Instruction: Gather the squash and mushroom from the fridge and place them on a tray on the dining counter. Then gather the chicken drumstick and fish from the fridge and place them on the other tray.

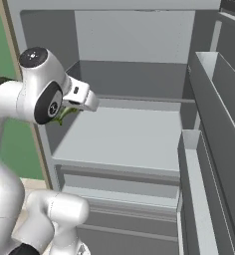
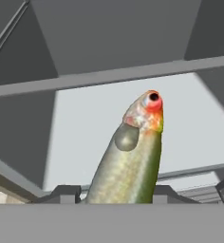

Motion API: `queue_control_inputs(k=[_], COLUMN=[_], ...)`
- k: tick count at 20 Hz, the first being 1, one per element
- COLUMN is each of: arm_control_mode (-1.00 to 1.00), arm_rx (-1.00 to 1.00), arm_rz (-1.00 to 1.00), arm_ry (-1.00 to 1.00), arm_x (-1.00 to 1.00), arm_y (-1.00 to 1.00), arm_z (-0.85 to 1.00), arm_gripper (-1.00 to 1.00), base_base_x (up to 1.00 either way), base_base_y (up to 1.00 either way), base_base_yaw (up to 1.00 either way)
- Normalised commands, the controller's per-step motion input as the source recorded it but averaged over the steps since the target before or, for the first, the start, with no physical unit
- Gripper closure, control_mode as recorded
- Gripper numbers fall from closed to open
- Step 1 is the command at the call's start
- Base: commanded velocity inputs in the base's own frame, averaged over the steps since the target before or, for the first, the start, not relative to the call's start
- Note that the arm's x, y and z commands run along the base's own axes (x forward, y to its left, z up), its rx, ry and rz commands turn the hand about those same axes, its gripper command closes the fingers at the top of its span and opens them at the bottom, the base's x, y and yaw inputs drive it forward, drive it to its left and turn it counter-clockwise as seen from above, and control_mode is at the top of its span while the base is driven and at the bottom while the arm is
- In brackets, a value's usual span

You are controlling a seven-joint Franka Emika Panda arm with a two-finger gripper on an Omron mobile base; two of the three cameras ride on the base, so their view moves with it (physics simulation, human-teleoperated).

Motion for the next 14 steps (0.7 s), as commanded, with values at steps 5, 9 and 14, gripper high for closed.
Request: queue_control_inputs(k=[5, 9, 14], arm_control_mode=[-1.00, -1.00, -1.00], arm_rx=[0.00, 0.00, 0.00], arm_rz=[-0.02, 0.00, 0.00], arm_ry=[0.00, 0.00, 0.00], arm_x=[-0.95, -0.85, -0.61], arm_y=[0.06, 0.16, 0.22], arm_z=[-0.08, -0.18, -0.11], arm_gripper=[1.00, 1.00, 1.00], base_base_x=[0.00, 0.00, 0.00], base_base_y=[0.00, 0.00, 0.00], base_base_yaw=[0.00, 0.00, 0.00])
